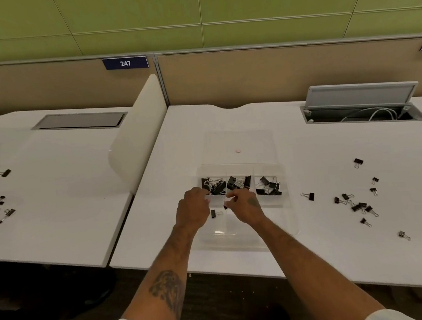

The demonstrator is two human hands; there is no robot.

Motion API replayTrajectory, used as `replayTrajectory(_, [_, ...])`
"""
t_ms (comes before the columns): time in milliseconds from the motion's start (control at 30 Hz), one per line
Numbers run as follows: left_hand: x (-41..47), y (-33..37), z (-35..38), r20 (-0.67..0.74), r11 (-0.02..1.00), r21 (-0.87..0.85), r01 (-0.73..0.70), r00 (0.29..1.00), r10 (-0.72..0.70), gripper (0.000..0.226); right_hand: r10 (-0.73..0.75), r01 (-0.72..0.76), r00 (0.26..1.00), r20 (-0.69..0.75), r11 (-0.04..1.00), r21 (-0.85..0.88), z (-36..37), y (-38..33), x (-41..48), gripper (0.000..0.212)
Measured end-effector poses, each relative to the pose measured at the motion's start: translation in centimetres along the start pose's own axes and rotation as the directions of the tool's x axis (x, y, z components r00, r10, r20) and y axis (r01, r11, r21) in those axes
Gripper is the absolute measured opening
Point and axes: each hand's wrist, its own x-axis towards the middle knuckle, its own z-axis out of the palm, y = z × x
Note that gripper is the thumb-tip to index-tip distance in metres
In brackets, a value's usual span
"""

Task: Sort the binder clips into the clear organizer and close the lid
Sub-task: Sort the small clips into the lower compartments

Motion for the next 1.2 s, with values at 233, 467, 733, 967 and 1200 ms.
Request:
replayTrajectory(233, [-0.8,-1.4,0.7,0.057,0.955,0.294,-0.047,0.998,0.031,0.062,-0.137,0.146,0.988,0.078,0.981,-0.126,0.5,-0.3,-0.2,0.039])
replayTrajectory(467, [-0.9,-1.8,1.2,0.017,0.942,0.331,-0.055,0.999,0.052,0.087,-0.316,0.264,0.947,0.051,0.684,-0.680,-0.4,0.7,-1.4,0.080])
replayTrajectory(733, [0.2,0.9,2.1,0.067,0.965,0.234,-0.118,0.992,0.105,0.075,-0.265,0.151,0.964,-0.030,0.636,-0.757,-3.3,3.9,-2.2,0.088])
replayTrajectory(967, [2.3,7.1,4.5,0.104,0.939,0.211,-0.271,0.962,0.254,0.078,-0.188,-0.011,0.965,-0.183,0.667,-0.745,-8.5,7.8,-2.3,0.077])
replayTrajectory(1200, [4.9,14.5,7.7,0.162,0.902,0.219,-0.372,0.926,0.342,0.079,-0.094,-0.135,0.957,-0.275,0.694,-0.707,-14.3,13.2,-1.9,0.068])
